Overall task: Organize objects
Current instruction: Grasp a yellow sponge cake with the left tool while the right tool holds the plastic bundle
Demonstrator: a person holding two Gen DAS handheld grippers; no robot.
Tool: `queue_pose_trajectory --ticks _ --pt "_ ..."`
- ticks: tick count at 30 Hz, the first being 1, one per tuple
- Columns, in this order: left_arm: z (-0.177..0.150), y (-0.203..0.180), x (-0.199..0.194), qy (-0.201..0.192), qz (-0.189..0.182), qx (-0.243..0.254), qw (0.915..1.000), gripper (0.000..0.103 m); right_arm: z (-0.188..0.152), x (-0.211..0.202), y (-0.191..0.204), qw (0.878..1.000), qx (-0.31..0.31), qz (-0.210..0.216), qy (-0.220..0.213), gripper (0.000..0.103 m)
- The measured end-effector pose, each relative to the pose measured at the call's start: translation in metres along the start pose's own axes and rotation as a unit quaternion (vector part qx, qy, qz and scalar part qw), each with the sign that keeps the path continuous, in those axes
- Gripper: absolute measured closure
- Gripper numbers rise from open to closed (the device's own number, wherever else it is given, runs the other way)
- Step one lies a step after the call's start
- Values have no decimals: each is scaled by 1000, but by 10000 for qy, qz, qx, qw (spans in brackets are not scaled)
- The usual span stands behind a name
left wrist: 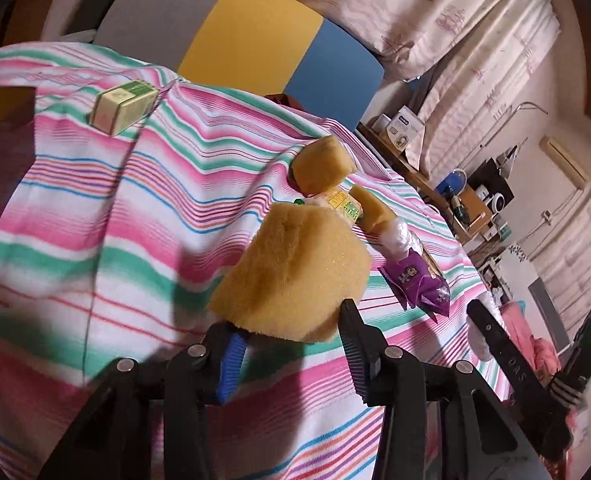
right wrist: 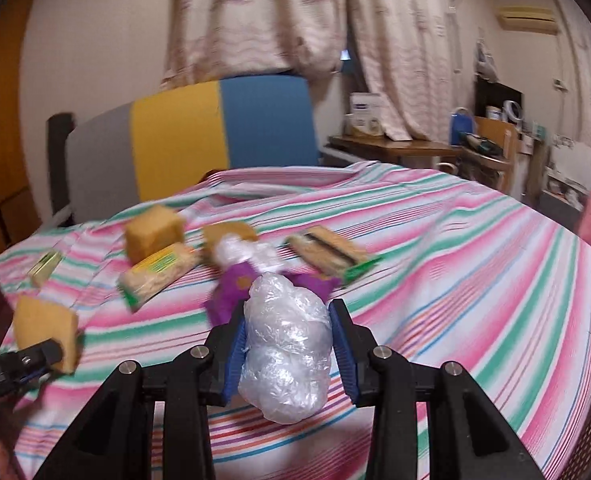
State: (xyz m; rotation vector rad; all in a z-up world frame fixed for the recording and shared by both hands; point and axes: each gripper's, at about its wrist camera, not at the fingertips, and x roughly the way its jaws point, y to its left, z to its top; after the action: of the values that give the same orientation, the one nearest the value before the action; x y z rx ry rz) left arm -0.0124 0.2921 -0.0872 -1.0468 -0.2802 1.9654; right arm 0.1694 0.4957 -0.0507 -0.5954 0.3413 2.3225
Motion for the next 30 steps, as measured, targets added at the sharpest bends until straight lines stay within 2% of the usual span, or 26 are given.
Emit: queue_pose_trajectory --ticks 5,8,13,17,21,26,30 --pt "-1 3 -1 -19 -94 -88 9999 58 -2 -7 20 9968 177 740 232 64" --pt "-1 4 -1 -30 -146 -125 9998 59 -4 -4 35 9951 213 907 326 64" --pt "-3 5 -6 -62 -149 -153 9998 59 -16 1 54 9956 14 835 418 64" --pt "-6 3 -16 -85 -46 -151 9998 59 -20 7 54 9959 -22 750 503 64" --pt "-10 -2 -41 -282 -184 -13 9994 59 -22 11 55 9960 -38 686 578 64" --pt "-12 1 -72 -381 -277 -80 9989 59 -22 10 59 9965 -131 605 567 64" --pt "-15 0 -103 -508 -197 51 9985 59 -22 7 62 9969 -212 567 502 64"
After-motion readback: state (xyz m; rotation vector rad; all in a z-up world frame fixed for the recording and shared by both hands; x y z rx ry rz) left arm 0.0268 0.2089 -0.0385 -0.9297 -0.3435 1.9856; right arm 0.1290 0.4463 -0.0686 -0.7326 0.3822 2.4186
